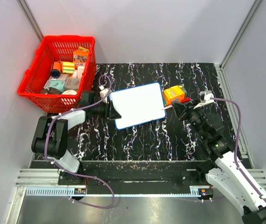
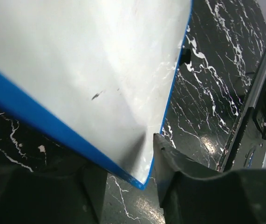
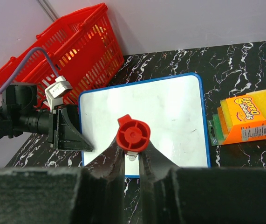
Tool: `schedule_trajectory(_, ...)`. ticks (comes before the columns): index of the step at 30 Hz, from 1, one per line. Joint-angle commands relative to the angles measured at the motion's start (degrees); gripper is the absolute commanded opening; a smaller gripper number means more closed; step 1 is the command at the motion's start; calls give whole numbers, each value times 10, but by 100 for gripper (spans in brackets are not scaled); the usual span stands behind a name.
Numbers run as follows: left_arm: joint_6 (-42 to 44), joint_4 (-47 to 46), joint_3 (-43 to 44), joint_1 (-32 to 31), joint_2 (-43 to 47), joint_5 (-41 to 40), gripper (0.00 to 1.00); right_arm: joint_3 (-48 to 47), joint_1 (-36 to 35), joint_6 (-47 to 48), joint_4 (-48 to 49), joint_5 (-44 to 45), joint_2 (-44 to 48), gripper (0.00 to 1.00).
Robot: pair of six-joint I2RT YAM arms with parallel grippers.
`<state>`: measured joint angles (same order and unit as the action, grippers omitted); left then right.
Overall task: Write a sentence on the whiteboard
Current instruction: Move the whiteboard stand to the center of the board.
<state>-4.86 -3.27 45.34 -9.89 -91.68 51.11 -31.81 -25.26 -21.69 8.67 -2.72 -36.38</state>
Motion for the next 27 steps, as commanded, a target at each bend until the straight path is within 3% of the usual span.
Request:
schedule_trajectory(1, 9, -6, 1, 5, 15, -49, 52, -18, -3, 5, 15, -7, 8, 0)
schedule_trajectory(12, -3, -4, -29, -3, 98, -137, 68, -17, -3, 2, 21, -11, 2, 0)
schedule_trajectory(17, -60, 17, -53, -32, 166, -241, 76, -15, -3, -2, 27, -15, -1, 0)
schedule_trajectory(19, -88, 30, -69, -57, 197, -265, 77, -11, -3, -3, 31, -16, -3, 0)
schedule_trajectory(27, -225, 97, -101, -230, 248, -510, 77, -5, -3, -7, 37, -19, -4, 0)
